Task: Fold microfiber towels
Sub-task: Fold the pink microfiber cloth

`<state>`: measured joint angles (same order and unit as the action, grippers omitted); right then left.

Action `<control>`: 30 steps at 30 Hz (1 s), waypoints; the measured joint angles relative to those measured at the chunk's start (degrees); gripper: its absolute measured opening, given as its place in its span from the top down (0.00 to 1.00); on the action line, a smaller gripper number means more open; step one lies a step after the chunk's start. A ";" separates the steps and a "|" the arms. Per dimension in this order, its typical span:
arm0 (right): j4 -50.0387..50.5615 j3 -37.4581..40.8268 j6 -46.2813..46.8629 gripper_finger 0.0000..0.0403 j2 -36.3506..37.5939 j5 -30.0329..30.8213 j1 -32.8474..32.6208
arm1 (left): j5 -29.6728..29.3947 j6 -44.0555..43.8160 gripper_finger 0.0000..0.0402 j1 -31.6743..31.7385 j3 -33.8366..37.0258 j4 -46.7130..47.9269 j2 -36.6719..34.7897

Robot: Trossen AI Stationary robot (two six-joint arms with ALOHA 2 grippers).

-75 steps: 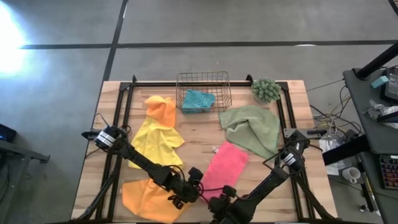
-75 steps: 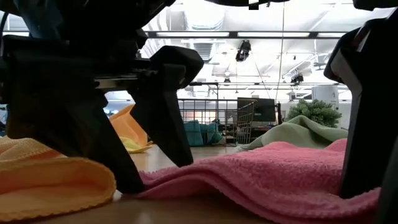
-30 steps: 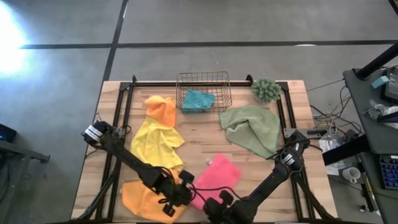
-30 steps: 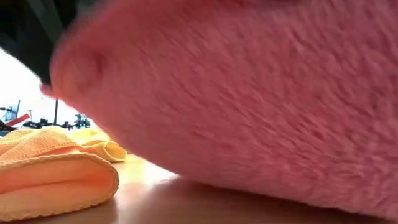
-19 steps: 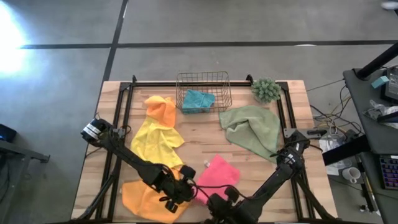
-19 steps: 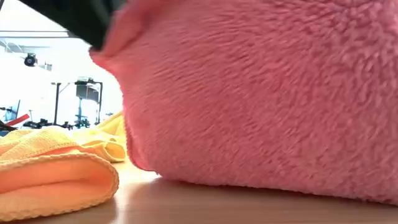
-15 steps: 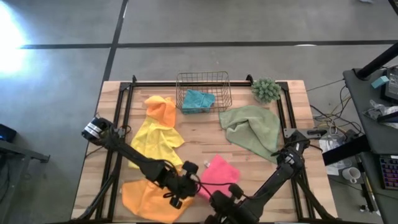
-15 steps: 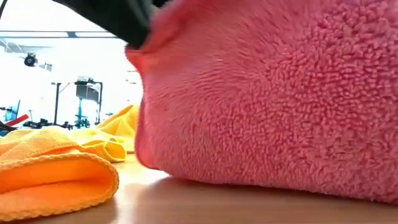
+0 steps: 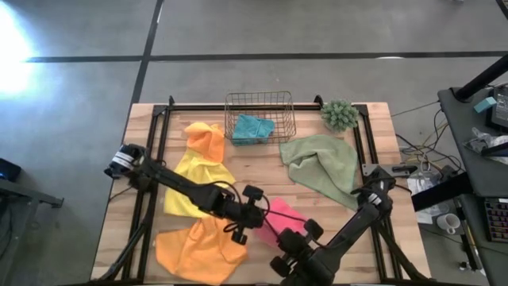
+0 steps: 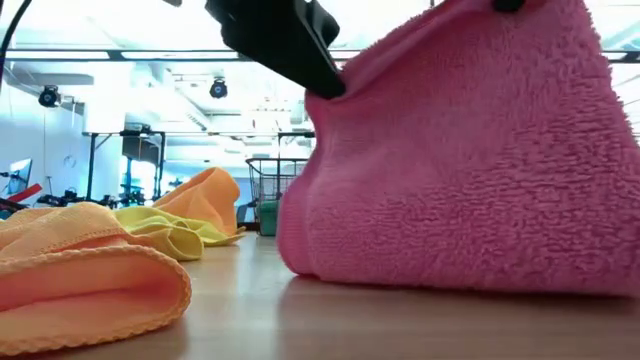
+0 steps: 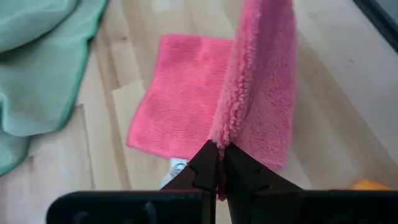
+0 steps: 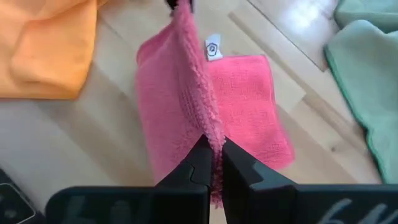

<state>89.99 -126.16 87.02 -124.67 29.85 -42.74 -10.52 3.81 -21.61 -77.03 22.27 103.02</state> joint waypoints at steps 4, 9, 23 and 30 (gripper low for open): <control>-0.07 5.14 0.76 0.98 1.47 -0.46 0.52 | 0.17 1.19 1.00 1.90 0.02 -0.95 0.25; -3.64 14.23 3.84 0.98 4.93 -2.07 0.65 | 1.44 1.55 1.00 4.07 0.24 -4.42 1.31; -22.48 41.35 11.53 0.98 17.45 -2.87 0.89 | 2.03 1.52 1.00 7.36 0.04 -11.32 7.96; -25.08 48.02 12.44 0.97 21.24 -4.90 1.28 | 2.45 4.68 0.94 8.97 0.29 -10.11 8.48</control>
<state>64.91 -78.14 99.46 -103.43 24.95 -41.45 -8.07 8.48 -12.64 -76.74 12.16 111.50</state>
